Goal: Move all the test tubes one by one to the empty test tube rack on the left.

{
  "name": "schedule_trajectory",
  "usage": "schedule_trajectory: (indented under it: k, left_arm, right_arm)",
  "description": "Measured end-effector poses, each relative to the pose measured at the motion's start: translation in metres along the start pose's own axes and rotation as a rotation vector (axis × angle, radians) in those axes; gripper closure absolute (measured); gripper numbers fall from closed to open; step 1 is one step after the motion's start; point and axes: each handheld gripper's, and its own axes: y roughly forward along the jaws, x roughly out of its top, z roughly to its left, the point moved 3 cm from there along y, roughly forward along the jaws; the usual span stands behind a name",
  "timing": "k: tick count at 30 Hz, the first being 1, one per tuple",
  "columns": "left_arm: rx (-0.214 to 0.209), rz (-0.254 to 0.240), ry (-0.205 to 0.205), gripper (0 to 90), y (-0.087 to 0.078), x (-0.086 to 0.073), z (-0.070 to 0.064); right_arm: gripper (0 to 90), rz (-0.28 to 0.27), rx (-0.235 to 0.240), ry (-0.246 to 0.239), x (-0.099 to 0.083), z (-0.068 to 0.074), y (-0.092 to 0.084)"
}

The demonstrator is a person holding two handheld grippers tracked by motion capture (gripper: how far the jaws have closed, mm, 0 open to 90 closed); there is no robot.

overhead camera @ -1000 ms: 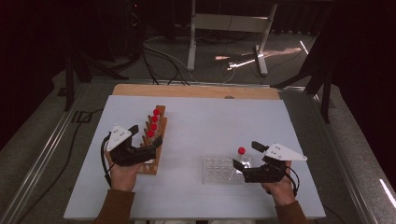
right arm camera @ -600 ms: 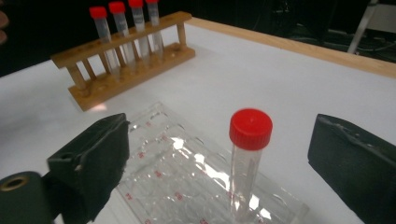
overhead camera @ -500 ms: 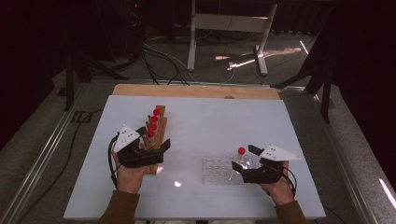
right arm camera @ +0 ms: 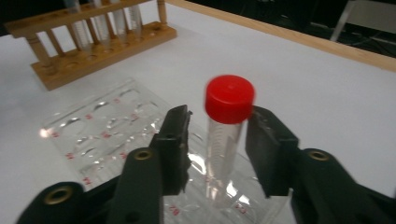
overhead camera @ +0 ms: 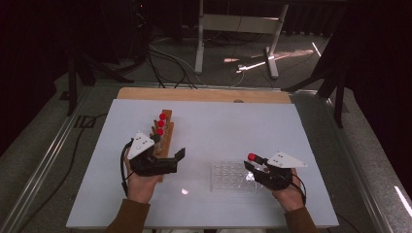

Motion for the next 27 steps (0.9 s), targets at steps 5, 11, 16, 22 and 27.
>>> schedule_trajectory:
  k: [5, 11, 16, 22, 27]
  left_arm:
    - [-0.022, -0.005, -0.011, 0.9, 0.001, 0.001, -0.003]
    - [-0.040, -0.006, -0.002, 0.9, 0.002, 0.003, -0.008]
    - [-0.054, -0.006, -0.002, 0.9, 0.002, 0.004, -0.012]
    - [-0.083, -0.001, 0.016, 0.9, 0.004, 0.007, -0.023]
    - [-0.115, 0.004, 0.028, 1.2, 0.007, 0.011, -0.032]
  right_arm:
    - [68.8, 0.019, -0.007, 0.005, -0.004, -0.003, 0.006]
    - [74.2, 0.016, -0.002, -0.002, -0.004, -0.001, 0.008]
    - [74.4, -0.003, -0.001, -0.003, -0.002, -0.001, 0.005]
    - [74.5, -0.027, 0.000, 0.000, 0.003, -0.002, 0.001]
    - [74.5, -0.064, -0.003, 0.005, 0.010, -0.002, -0.007]
